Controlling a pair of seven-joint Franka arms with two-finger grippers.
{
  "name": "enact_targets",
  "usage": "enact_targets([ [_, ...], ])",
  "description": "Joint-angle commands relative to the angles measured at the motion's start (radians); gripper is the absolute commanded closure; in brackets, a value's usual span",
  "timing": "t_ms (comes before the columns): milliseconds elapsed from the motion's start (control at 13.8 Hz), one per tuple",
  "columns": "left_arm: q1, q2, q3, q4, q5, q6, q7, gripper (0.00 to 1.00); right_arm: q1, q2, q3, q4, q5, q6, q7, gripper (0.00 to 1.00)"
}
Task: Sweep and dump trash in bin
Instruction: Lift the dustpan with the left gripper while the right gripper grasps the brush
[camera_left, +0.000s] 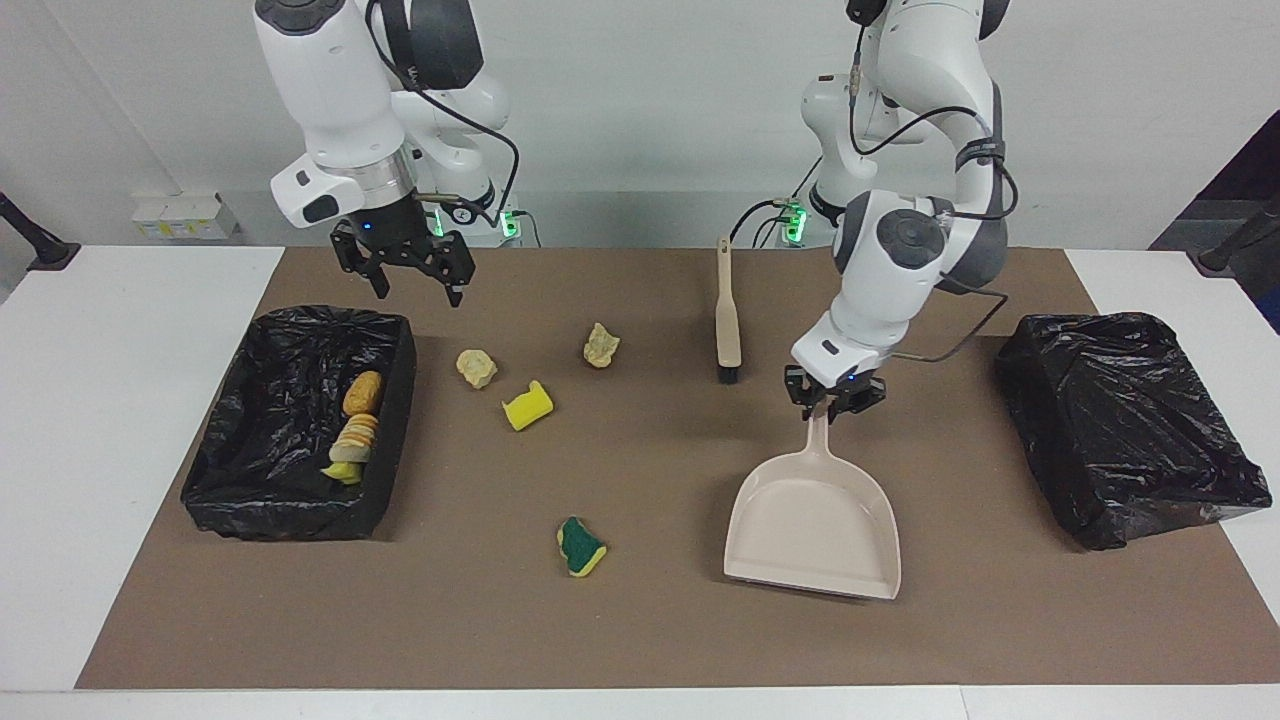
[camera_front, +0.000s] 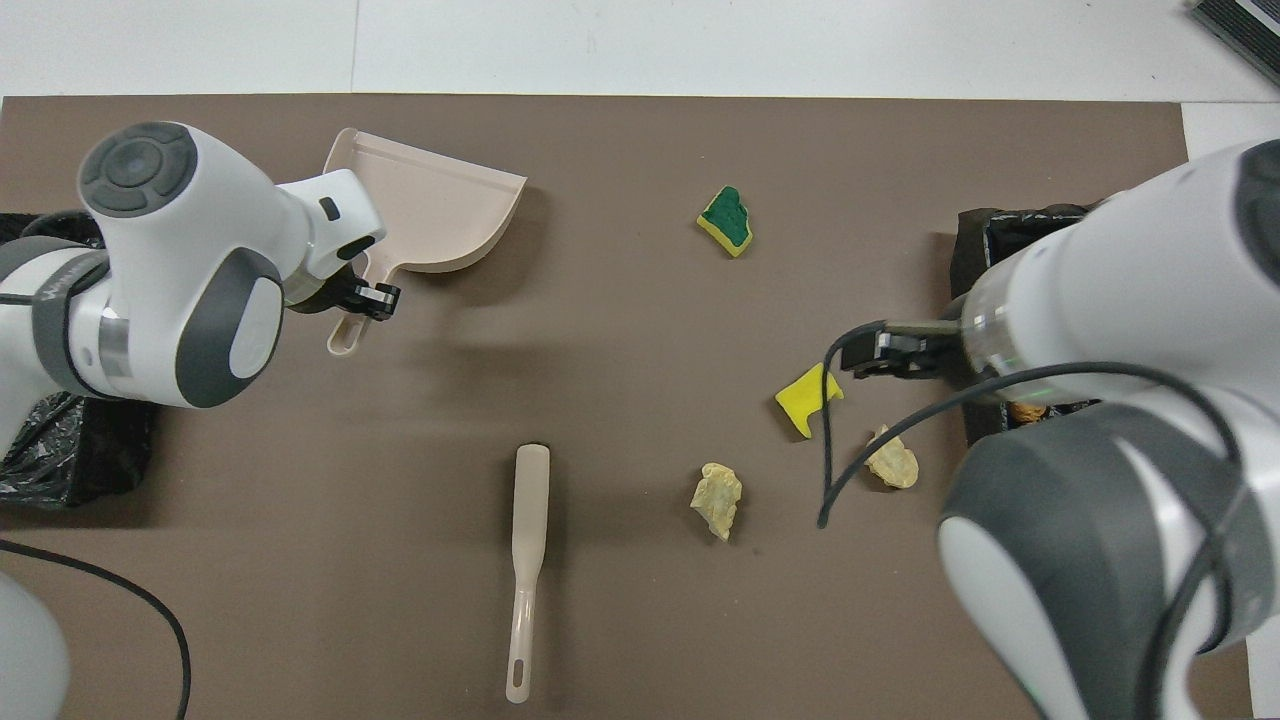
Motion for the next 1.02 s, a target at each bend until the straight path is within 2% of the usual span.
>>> enact_targets([
  [0, 0.090, 0.035, -0.011, 0.050, 0.002, -0.031, 0.203, 1.00, 0.176, -0.016, -0.001, -0.076, 0.026, 0.045, 0.191, 0.00],
  [290, 0.182, 0.035, -0.008, 0.042, 0.018, -0.021, 0.473, 1.00, 0.406, 0.077, -0.001, -0.123, 0.026, 0.224, 0.455, 0.00],
  [436, 0.221, 0.033, -0.008, 0.036, 0.078, -0.018, 0.634, 1.00, 0.494, 0.143, -0.001, -0.123, 0.026, 0.287, 0.544, 0.00],
  [653, 0.270, 0.022, -0.008, -0.004, 0.078, 0.011, 1.014, 1.00, 0.594, 0.223, -0.001, -0.126, 0.026, 0.355, 0.627, 0.01],
  [799, 0.284, -0.003, -0.008, -0.060, 0.078, 0.051, 1.141, 1.00, 0.646, 0.243, -0.001, -0.179, 0.026, 0.430, 0.653, 0.04],
  [944, 0.285, -0.036, -0.008, -0.132, 0.080, 0.103, 1.251, 1.00, 0.663, 0.214, -0.001, -0.283, 0.026, 0.514, 0.652, 0.04],
])
